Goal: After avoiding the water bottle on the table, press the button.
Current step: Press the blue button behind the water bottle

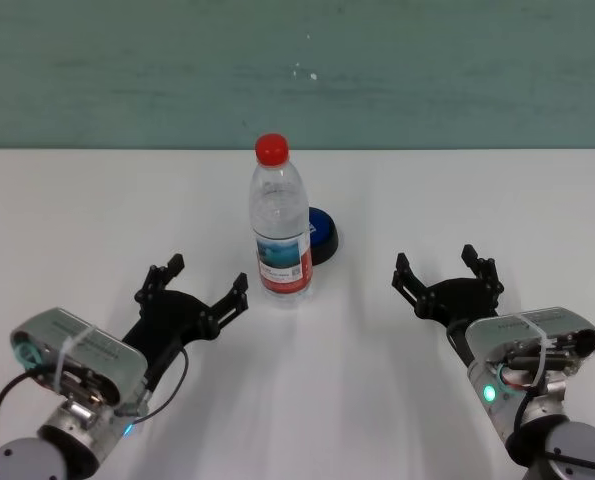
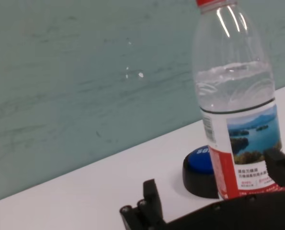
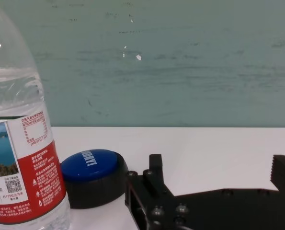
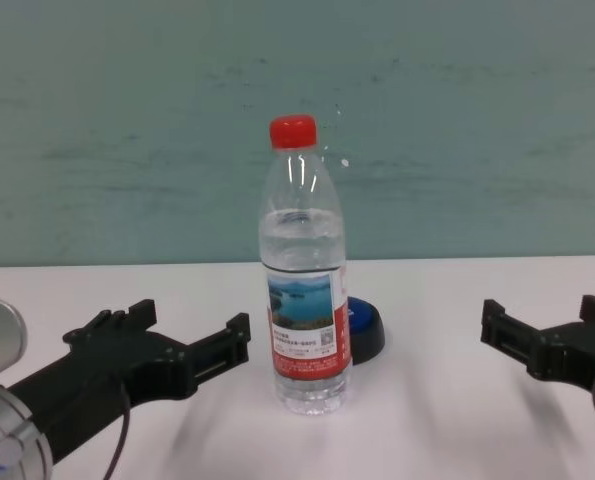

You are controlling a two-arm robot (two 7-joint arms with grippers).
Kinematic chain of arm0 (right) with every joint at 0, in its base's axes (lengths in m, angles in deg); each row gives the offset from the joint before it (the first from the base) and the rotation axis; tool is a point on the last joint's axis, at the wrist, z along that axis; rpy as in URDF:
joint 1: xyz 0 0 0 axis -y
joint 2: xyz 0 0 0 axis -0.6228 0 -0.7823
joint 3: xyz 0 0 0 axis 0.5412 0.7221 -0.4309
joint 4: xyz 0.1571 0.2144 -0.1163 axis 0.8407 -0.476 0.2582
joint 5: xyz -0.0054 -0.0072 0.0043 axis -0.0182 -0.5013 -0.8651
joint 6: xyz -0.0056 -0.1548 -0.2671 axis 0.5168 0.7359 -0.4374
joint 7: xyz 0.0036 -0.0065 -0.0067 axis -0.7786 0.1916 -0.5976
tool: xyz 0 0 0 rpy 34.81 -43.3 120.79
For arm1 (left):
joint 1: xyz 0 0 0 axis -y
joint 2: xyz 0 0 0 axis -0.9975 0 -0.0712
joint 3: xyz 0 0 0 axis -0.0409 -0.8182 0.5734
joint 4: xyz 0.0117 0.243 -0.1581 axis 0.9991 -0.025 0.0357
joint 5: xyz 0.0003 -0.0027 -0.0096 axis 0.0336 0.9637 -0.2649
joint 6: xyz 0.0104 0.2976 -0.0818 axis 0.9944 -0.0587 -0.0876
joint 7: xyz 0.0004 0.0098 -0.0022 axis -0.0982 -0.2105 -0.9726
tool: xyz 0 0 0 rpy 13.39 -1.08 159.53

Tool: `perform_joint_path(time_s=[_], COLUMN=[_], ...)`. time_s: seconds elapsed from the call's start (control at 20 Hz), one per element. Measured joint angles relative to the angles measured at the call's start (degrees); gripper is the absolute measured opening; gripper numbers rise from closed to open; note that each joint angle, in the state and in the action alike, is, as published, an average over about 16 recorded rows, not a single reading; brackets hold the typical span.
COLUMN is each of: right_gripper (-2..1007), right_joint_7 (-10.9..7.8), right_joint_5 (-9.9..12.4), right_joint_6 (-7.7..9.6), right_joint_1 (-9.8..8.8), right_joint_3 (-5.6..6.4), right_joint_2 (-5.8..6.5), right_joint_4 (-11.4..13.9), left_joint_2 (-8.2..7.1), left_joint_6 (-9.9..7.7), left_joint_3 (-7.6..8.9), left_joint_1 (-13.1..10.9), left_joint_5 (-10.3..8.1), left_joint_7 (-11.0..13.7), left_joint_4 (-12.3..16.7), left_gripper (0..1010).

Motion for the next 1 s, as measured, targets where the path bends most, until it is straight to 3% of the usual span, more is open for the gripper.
perform_joint_path(time_s=[1.0], right_gripper=[1004], right_joint_7=[0.0], right_joint_5=[0.0], right_joint_6=[0.0], right_joint_1=[0.0], right_joint_3=[0.0], right_joint_2=[0.0], right_joint_4=[0.0], left_joint_2=[0.08], left_joint_6=[-0.11], left_joint_3=[-0.3], left_joint_1=[0.13], left_joint_5=[-0.16], left_joint_7=[-0.07], left_joint_4=[0.21], left_gripper=[1010])
